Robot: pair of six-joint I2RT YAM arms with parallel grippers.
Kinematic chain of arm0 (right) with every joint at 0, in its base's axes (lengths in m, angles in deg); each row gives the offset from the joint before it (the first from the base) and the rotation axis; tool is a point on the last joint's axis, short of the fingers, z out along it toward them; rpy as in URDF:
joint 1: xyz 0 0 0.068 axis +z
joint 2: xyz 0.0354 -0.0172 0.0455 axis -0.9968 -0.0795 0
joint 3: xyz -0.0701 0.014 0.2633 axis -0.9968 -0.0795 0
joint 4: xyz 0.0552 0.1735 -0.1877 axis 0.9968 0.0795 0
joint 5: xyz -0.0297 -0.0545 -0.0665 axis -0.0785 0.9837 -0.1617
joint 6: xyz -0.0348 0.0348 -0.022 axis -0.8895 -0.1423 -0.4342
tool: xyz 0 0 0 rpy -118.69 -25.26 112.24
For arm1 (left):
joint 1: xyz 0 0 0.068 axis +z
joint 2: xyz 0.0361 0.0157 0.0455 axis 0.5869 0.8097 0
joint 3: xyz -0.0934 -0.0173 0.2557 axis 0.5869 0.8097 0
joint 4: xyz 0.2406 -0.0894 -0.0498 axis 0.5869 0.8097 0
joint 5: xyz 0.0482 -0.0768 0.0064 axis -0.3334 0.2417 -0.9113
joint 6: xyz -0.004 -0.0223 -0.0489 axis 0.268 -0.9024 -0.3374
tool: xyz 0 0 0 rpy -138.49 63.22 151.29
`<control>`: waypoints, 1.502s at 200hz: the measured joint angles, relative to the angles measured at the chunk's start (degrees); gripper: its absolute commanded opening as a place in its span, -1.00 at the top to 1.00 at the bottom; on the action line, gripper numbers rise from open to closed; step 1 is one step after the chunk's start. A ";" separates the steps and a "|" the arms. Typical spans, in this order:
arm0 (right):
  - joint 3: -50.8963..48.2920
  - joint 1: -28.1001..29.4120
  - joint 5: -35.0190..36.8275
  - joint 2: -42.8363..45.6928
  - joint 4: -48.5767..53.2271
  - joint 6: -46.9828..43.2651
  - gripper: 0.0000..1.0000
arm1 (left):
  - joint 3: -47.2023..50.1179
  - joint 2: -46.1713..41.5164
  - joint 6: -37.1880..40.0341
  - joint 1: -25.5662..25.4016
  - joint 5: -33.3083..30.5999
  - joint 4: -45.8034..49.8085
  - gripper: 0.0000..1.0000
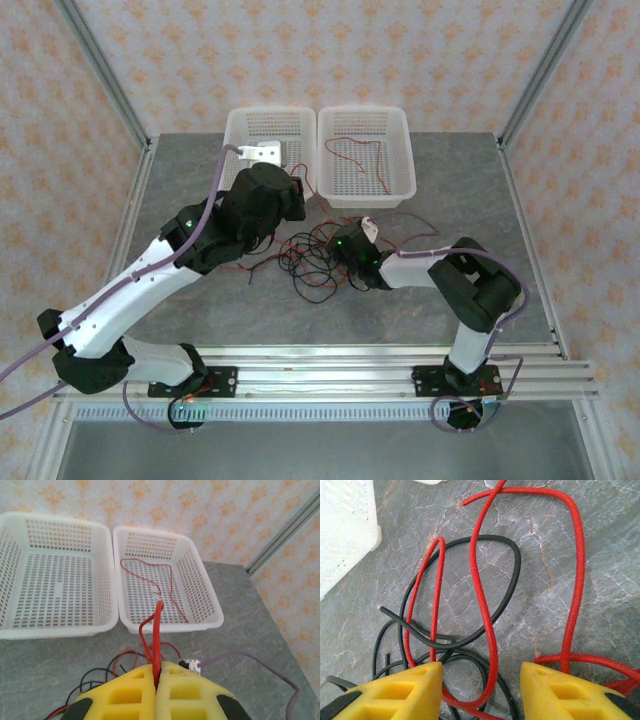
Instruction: Untangle the cables
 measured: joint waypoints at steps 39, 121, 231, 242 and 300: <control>-2.95 0.00 0.68 3.04 0.63 -0.37 0.09 | -8.37 5.53 2.60 0.00 -2.99 0.70 1.00; -6.99 0.00 2.47 18.99 6.91 -8.07 0.08 | -28.26 25.88 9.86 5.84 -5.62 -0.72 1.00; -10.97 0.00 4.46 35.87 16.52 -10.16 0.08 | -31.63 42.10 17.33 10.47 3.52 -20.22 1.00; -11.39 0.00 4.70 37.48 17.51 -10.16 0.07 | -31.63 43.87 18.08 10.49 4.28 -22.18 1.00; -11.93 0.00 5.86 42.18 20.92 -9.88 0.08 | -33.22 53.42 20.74 11.34 6.21 -30.23 1.00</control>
